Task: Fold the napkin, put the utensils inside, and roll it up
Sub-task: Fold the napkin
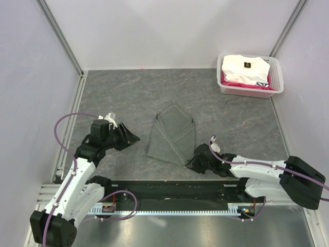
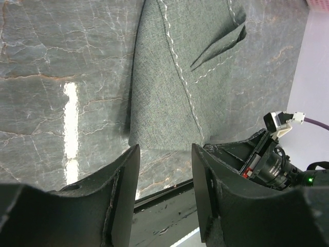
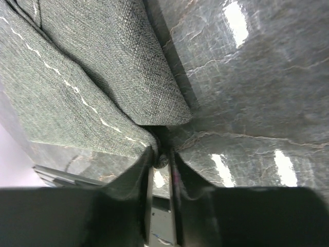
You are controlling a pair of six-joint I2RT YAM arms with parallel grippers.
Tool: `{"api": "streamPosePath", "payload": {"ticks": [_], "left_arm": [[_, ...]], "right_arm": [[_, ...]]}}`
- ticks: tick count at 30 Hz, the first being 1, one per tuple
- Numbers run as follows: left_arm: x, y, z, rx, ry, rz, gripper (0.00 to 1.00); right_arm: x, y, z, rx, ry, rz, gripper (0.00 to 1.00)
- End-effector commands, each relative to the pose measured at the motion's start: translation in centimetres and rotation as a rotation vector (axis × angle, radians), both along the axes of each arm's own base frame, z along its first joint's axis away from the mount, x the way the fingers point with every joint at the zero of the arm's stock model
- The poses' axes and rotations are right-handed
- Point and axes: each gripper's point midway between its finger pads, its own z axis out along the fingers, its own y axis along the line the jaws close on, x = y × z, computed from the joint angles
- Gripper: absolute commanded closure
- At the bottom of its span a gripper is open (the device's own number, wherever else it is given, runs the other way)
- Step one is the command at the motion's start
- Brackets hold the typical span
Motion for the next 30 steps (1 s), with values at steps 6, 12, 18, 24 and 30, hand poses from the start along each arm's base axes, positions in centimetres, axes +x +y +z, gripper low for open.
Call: {"api": "streamPosePath", "payload": {"ticks": [6,12,18,24,30], "left_arm": [[-0.2,0.6,-0.6,0.026,-0.002,0.014,0.48],[-0.2,0.7,-0.7,0.030,0.001,0.019,0.49],[-0.2,0.7,-1.0,0.033,0.007,0.026,0.50],[-0.1,0.7,-1.1,0.034,0.004,0.023,0.50],[0.0,0.6,-1.4,0.032,0.006,0.020,0.50]], "right_arm": [[2.2,1.0,3.0,-0.049,-0.149,0.073,1.00],[5.4,1.2,5.9,-0.185,-0.255,0.152,1.00],[9.0,0.3,7.6,-0.273,-0.303,0.163,1.00],[8.8,-0.6,6.6,-0.316,-0.269,0.191,1.00],[7.0,-2.3,5.4,-0.317,-0.239,0.180,1.00]]}}
